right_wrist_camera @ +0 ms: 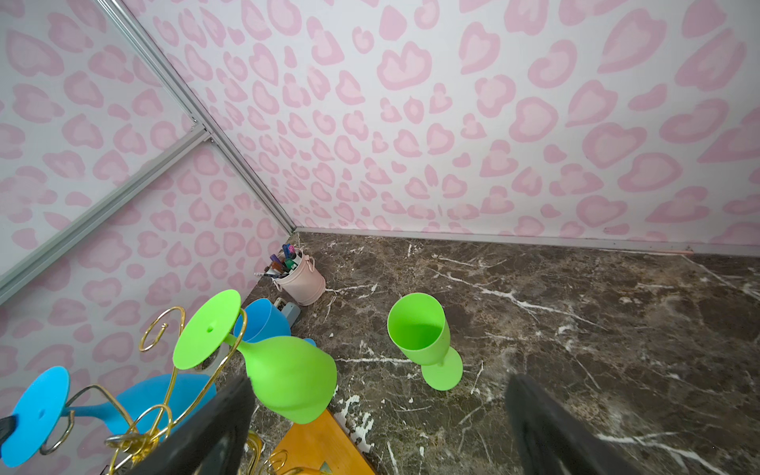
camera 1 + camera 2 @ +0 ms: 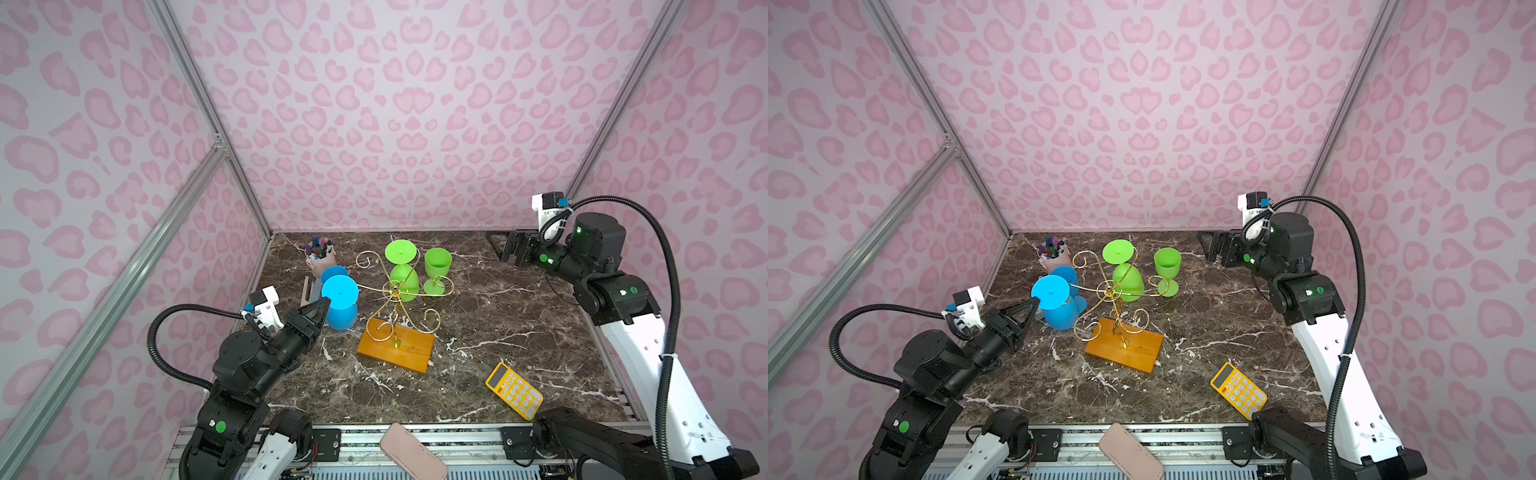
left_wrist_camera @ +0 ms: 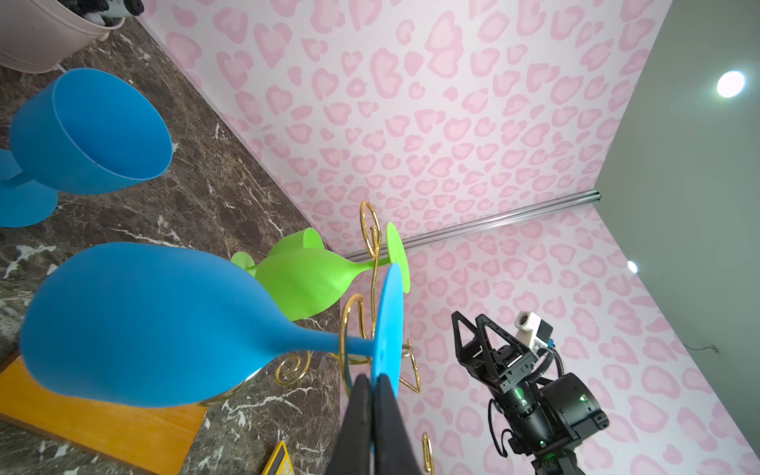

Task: Take the wine glass off the wine glass rack
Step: Pick up the wine glass from the wine glass rack.

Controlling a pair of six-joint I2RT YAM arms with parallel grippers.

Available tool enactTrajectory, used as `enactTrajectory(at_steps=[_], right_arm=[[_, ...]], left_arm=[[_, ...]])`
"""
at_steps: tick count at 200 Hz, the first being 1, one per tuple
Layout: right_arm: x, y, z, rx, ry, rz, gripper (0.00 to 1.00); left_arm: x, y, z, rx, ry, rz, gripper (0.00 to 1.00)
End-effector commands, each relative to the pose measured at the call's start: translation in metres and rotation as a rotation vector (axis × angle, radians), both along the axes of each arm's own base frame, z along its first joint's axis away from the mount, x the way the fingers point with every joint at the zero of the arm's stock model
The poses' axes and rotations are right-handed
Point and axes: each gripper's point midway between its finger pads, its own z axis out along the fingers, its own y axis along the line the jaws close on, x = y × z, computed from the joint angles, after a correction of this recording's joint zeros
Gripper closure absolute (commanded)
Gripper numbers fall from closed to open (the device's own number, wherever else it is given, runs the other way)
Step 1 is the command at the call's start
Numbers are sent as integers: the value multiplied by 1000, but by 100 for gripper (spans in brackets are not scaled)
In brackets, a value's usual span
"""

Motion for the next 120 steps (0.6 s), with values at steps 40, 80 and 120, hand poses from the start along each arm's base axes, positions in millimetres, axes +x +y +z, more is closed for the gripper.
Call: enactTrajectory(at_steps=[40,80,120], right_arm=[[0,1,6,11,-25,7,3],[1,1,4,12,-21,8,3],[1,1,3,14,-19,6,3]], left_arm=[[11,-1,14,-37,-53,17,96],[12,0,15,-36,-56,22,96],[14,-6,16,-38,-54,-6,96]])
